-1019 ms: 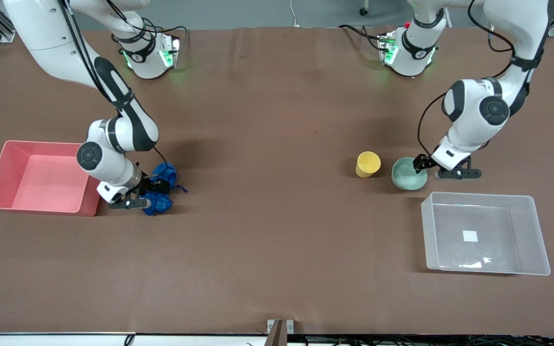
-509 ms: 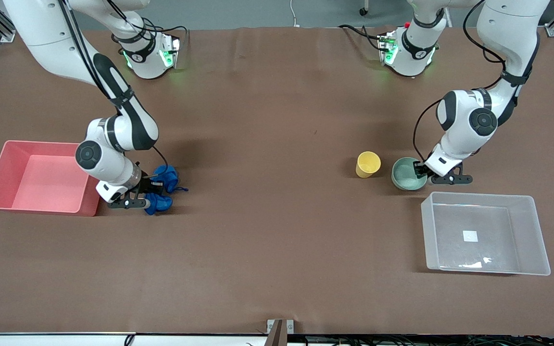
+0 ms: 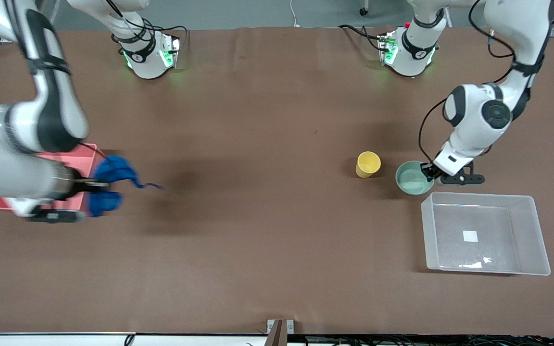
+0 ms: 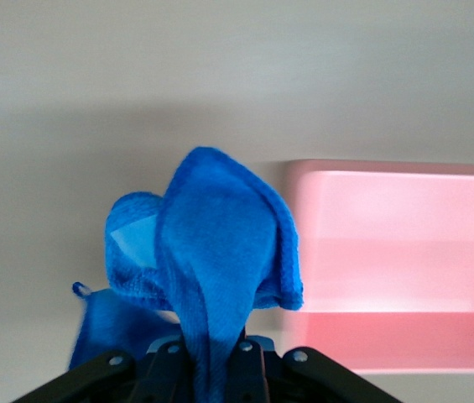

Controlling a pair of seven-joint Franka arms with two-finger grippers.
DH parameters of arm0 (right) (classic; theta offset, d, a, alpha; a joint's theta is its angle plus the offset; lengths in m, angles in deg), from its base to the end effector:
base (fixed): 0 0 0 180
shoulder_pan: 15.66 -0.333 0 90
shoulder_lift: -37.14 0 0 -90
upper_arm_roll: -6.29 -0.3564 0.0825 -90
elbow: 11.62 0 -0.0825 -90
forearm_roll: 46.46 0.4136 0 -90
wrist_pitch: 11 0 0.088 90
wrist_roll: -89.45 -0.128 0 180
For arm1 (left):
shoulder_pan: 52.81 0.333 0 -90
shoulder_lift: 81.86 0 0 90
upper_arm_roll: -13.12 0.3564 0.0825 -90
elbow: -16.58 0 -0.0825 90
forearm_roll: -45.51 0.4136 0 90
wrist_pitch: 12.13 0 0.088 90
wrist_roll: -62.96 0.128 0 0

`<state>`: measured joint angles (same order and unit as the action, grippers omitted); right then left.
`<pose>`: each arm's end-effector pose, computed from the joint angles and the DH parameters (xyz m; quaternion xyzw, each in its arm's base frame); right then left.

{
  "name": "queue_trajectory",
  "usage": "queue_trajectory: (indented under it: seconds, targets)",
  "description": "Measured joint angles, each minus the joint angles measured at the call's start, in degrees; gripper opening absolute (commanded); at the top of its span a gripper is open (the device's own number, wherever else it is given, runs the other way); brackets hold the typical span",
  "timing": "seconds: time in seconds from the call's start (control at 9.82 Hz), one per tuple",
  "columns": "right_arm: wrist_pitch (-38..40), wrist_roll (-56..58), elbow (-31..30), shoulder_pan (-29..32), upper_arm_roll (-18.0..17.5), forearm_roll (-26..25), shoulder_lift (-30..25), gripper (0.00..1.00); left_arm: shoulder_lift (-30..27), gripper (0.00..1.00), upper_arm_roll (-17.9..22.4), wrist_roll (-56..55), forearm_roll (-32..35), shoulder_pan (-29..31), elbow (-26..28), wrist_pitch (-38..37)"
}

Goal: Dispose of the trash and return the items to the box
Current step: 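Carry the cloth into the pink bin while the left gripper carries the bowl, then release the cloth and bowl, opening both grippers inside the bins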

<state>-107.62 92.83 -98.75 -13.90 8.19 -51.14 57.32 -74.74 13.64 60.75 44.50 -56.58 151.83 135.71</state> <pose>0.6808 -0.0503 0.4533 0.9946 0.0065 -0.0956 0.0399 0.5428 -0.0307 0.2802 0.9988 -0.0019 0.0475 0.0067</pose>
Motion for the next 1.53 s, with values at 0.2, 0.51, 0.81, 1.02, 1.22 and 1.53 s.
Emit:
queue_trajectory:
  seconds: [0.2, 0.51, 0.81, 1.02, 1.22, 1.53]
  targets:
    - [-1.9, 13.2, 0.2, 1.2, 8.9, -2.5, -0.1, 0.02, -4.3, 0.0, 1.4, 0.1, 0.0, 0.1, -8.8, -12.4]
    - [-15.8, 22.8, -10.1, 3.4, 14.4, -2.9, 2.1, 0.03, 5.9, 0.0, 4.4, 3.7, -0.1, 0.8, -25.7, -16.0]
    - [-32.8, 22.8, -22.6, 3.7, 14.7, -1.7, 4.4, 0.22, 22.1, 0.01, 8.0, 10.6, -4.0, 1.3, -41.1, -18.4]
    - [-40.0, 22.8, -29.6, 3.7, 14.7, 1.5, 5.1, 1.0, 30.0, 0.03, 9.2, 14.8, -6.6, 2.4, -47.3, -19.0]
    - [-40.9, 22.8, -30.8, 3.6, 14.7, 2.3, 5.1, 1.0, 34.2, 0.03, 9.2, 15.2, -7.0, 2.6, -50.0, -18.8]
    - [-36.9, 21.3, -27.4, 3.6, 14.7, 2.8, 2.2, 1.0, 36.5, 0.06, 9.1, 15.2, -8.4, 2.4, -50.5, -16.9]
